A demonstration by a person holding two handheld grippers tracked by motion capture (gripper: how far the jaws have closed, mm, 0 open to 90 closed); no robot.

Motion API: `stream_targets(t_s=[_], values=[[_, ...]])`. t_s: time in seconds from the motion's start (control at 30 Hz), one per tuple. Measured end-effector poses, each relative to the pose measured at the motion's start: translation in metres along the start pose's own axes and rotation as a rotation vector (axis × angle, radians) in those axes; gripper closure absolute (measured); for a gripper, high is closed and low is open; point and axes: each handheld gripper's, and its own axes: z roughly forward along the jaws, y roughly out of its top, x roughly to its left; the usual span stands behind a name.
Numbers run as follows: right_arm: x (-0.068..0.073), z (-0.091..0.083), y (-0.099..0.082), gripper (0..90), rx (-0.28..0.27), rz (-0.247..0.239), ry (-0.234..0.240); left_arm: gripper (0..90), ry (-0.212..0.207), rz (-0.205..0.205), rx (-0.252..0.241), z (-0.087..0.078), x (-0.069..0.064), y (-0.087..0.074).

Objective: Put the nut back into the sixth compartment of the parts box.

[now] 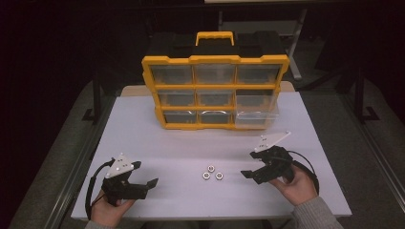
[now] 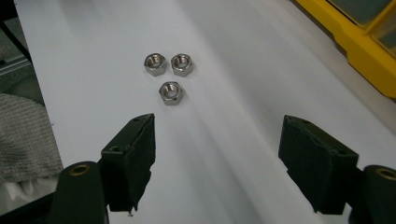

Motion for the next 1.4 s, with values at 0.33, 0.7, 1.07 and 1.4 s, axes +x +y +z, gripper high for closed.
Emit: stream_targets(t_s=[0.33,0.7,1.07,1.4], values=[[0.007,0.017,0.017,28.8,0.033,-0.047,0.031,14.7,0.0,-0.003,0.002,-0.001,0.0,0.0],[0.009,0.029,0.024,30.4,0.062,-0.068,0.057,14.7,0.002,-0.007,0.001,-0.001,-0.001,0.0],[0.011,0.042,0.033,32.3,0.089,-0.089,0.077,14.7,0.003,-0.007,-0.001,-0.001,0.0,-0.001],[0.012,0.056,0.039,35.0,0.105,-0.117,0.101,14.7,0.004,-0.011,0.006,-0.001,-0.001,-0.001]])
